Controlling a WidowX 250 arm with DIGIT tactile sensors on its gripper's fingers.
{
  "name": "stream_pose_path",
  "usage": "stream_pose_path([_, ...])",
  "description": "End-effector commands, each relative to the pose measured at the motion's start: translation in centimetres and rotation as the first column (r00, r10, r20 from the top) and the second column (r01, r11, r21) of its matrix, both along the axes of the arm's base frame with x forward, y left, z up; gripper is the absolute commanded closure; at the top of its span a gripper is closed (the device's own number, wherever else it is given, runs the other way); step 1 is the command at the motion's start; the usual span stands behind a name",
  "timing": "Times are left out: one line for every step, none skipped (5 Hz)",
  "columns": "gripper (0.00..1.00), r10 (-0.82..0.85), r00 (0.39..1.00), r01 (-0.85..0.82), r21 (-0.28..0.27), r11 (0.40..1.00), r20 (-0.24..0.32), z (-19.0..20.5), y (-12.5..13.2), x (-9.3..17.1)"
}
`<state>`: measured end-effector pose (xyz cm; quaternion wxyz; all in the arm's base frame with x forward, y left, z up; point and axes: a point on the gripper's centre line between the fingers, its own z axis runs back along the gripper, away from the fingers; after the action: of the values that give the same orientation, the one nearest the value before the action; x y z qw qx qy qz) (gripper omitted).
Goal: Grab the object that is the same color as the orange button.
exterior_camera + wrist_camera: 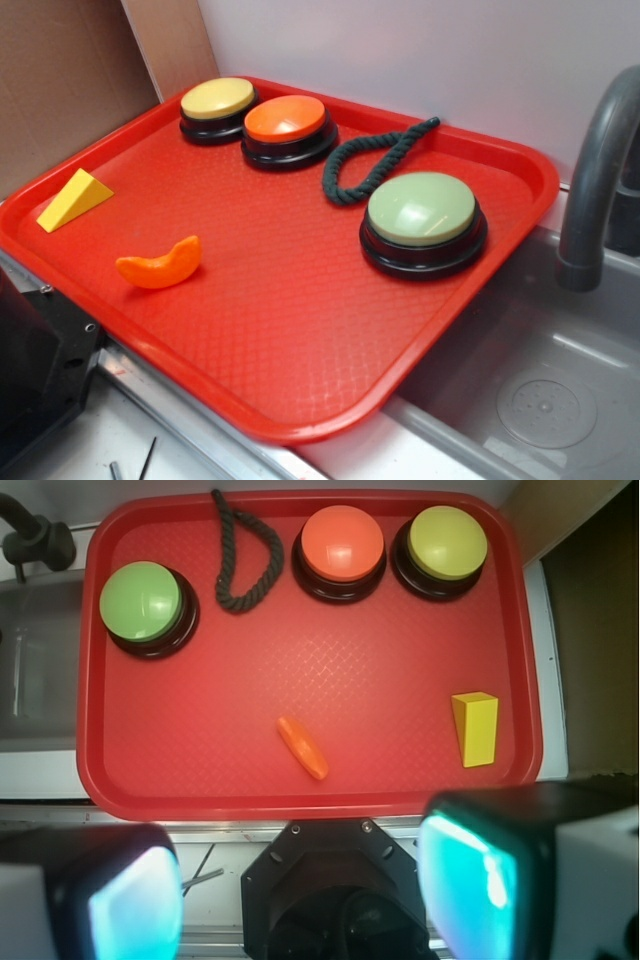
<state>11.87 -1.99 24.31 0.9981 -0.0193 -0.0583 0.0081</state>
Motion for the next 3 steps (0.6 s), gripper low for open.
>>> stream_pose_path([0.0, 0.0, 1.0, 0.0, 0.0, 1.0, 0.0, 0.0, 0.0, 0.0])
stream_pose_path([0.0, -0.205, 0.977, 0.2, 0.079, 0.977, 0.054, -4.1, -0.3, 0.4])
stream_pose_path([0.0, -0.242, 0.967, 0.235, 0.086, 0.968, 0.081, -7.3, -0.6, 0.1])
